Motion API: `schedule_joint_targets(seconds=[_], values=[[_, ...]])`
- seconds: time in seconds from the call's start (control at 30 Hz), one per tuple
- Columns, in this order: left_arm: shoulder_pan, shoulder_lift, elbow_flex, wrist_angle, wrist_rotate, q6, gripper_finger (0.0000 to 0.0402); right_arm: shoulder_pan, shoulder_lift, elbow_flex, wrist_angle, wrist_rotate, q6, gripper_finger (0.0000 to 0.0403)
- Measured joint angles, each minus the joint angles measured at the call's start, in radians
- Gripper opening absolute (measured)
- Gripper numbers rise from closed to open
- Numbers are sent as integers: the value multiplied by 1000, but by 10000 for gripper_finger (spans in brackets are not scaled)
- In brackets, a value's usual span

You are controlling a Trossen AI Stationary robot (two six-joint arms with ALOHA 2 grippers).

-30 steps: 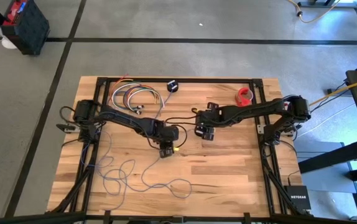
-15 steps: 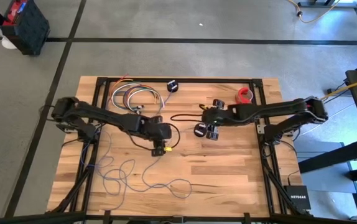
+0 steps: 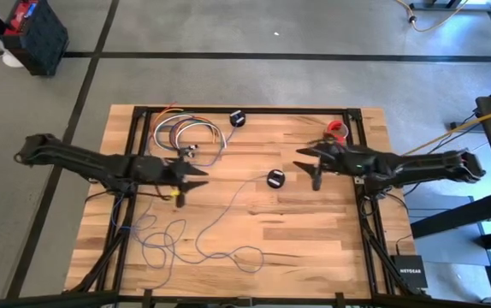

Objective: Coil cords
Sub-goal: Return to Home Position

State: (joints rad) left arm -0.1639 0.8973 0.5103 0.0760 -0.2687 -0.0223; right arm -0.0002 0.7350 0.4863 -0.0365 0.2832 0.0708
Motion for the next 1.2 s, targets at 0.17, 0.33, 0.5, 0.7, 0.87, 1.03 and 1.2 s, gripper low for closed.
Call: schedule_joint_targets(seconds=[0.17,0.33,0.5,0.7,0.87,1.03,1.2], values=[[0,-218,-115,-11,-5,-55,113,0,-179,-115,99,-17,29,198],[0,-320,-197,-12,-5,-124,113,0,-262,-177,129,18,31,198],[8,-401,-306,99,-4,-45,113,0,-317,-230,172,6,30,198],[17,-593,-422,151,-4,-23,113,0,-419,-283,168,6,28,198],[23,-745,-479,120,-4,-13,113,0,-528,-337,167,12,-4,198],[23,-885,-501,14,-1,-22,113,0,-640,-413,163,-25,-10,198],[23,-890,-501,-23,21,-19,113,0,-734,-474,124,-90,-41,198]])
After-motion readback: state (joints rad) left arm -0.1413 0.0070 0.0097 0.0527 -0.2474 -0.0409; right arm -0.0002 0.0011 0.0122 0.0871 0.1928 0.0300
